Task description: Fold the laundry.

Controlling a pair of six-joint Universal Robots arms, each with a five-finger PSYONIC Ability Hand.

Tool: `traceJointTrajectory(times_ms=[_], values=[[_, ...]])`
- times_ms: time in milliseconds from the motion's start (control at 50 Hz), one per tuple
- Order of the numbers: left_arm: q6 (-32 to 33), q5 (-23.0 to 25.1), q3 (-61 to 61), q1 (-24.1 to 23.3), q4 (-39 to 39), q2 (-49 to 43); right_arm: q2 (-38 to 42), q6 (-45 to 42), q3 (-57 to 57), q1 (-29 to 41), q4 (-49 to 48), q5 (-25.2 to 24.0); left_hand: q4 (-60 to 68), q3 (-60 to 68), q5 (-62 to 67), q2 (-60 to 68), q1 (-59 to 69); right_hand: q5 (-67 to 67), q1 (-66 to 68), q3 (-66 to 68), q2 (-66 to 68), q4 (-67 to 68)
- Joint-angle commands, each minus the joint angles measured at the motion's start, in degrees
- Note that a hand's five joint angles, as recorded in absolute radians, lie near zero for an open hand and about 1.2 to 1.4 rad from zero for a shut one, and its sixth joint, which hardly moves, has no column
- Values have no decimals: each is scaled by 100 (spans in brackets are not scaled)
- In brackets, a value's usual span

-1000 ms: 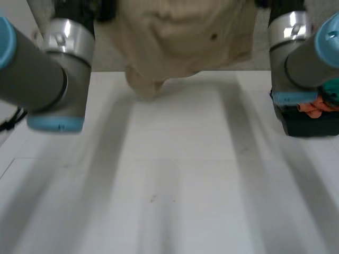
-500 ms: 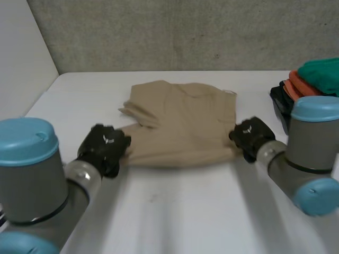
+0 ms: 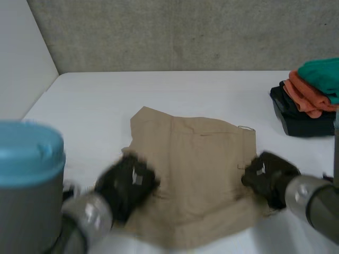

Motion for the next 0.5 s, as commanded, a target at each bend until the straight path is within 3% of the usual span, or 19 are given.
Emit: traceJointTrajectory(times_ms=[20, 120, 220, 360, 380, 400, 420, 440, 460, 480, 500], values=[[50, -13, 1449, 732, 2448, -1452, 1066, 1674, -1264, 36, -1682, 283, 1115, 1146, 1230, 1137, 1318, 1189, 1618, 1179, 1207, 1126], [331, -13, 3010, 829, 3283, -2961, 2051, 1869, -2099, 54, -2509, 581, 1115, 1146, 1230, 1137, 1318, 1189, 1618, 1179, 1207, 1126], [429, -49, 4314, 1084, 3425, -4106, 3183, 1606, -3231, 98, -3167, 1354, 1115, 1146, 1230, 1137, 1318, 1189, 1618, 1179, 1207, 1126], [420, -189, 5861, 1111, 3530, -5381, 4336, 921, -4068, 98, -4451, 1557, 1115, 1146, 1230, 1137, 1318, 1189, 1618, 1179, 1207, 1126], [394, -189, 5941, 1102, 3557, -5460, 4520, 702, -4156, 107, -4879, 1619, 1115, 1146, 1230, 1137, 1318, 728, 1158, 718, 747, 666], [393, -189, 6011, 1093, 3609, -5522, 4583, 604, -4192, 107, -5014, 1628, 1115, 1146, 1230, 1137, 1318, -1824, -1395, -1834, -1806, -1886], [359, -207, 6047, 1023, 3775, -5566, 4636, 525, -4201, 115, -5163, 1628, -2529, -2499, -2415, -2507, -2327, -5031, -4601, -5040, -5012, -5093], [350, -224, 6038, 979, 3855, -5567, 4662, 420, -4183, 133, -5278, 1619, -5147, -5117, -5032, -5125, -4944, -5811, -5382, -5821, -5793, -5874], [341, -216, 6012, 935, 3943, -5575, 4654, 279, -4105, 177, -5383, 1558, -5885, -5854, -5770, -5863, -5682, -5811, -5382, -5821, -5793, -5874], [332, -207, 5960, 883, 4022, -5575, 4628, 287, -4061, 212, -5402, 1558, -5152, -5122, -5037, -5130, -4949, -5811, -5382, -5821, -5793, -5874], [314, -198, 5802, 769, 4171, -5515, 4575, 304, -4008, 230, -5419, 1558, -5885, -5854, -5770, -5863, -5682, -5811, -5382, -5821, -5793, -5874]])
